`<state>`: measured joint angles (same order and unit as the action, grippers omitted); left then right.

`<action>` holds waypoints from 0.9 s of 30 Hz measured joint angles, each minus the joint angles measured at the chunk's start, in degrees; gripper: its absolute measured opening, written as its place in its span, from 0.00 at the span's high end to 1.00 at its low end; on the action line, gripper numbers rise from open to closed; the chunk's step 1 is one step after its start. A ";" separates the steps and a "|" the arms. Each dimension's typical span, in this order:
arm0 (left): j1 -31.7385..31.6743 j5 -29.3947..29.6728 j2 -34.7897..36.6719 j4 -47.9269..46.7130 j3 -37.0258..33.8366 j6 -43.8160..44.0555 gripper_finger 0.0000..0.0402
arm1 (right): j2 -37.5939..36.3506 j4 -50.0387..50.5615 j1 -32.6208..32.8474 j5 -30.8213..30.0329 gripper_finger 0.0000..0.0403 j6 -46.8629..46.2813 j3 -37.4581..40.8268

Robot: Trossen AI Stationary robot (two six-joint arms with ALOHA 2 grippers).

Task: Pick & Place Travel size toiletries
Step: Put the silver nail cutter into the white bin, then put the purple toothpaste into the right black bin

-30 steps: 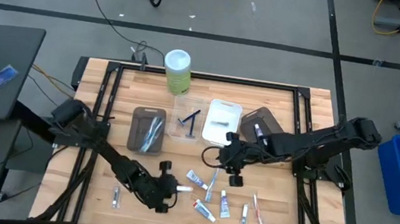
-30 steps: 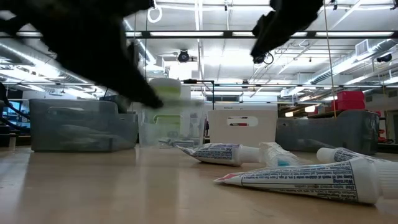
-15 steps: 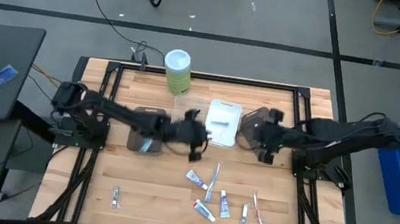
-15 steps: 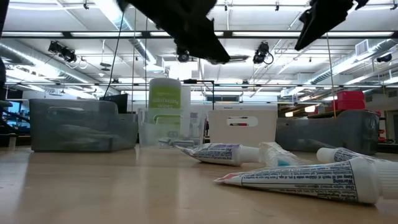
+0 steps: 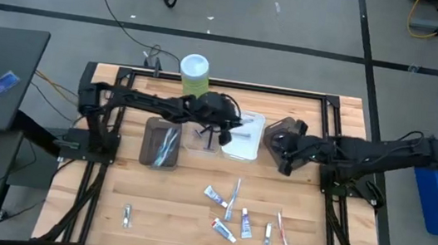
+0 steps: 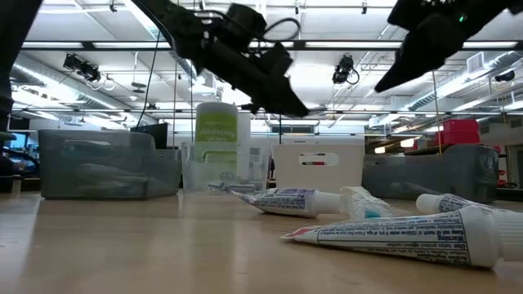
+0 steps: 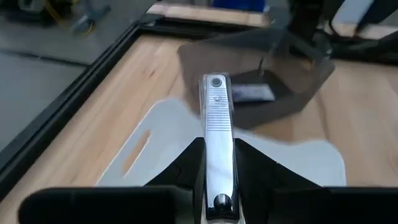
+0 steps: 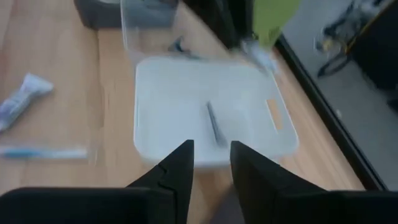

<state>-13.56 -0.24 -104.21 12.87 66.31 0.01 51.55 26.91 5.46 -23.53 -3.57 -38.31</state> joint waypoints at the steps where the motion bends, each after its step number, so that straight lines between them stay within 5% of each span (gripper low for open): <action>1: 0.00 -0.32 -1.32 0.66 0.41 -0.03 0.81 | 0.06 -3.58 -0.17 -0.11 0.71 1.74 2.03; 7: 0.00 -2.81 -6.05 -1.39 1.50 0.65 0.75 | 0.91 -17.89 -0.25 -0.35 0.68 13.51 10.29; 20: 0.53 -2.37 -7.49 -2.30 2.53 0.81 0.61 | 2.28 -27.51 -0.59 3.10 0.56 14.14 12.51; 27: 1.69 -3.71 1.58 -16.63 5.53 1.12 0.62 | 3.45 -35.91 -0.62 10.58 0.49 14.61 12.51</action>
<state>-11.87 -3.95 -102.63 -3.76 71.85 1.14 55.00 -9.00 4.84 -12.95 11.05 -25.80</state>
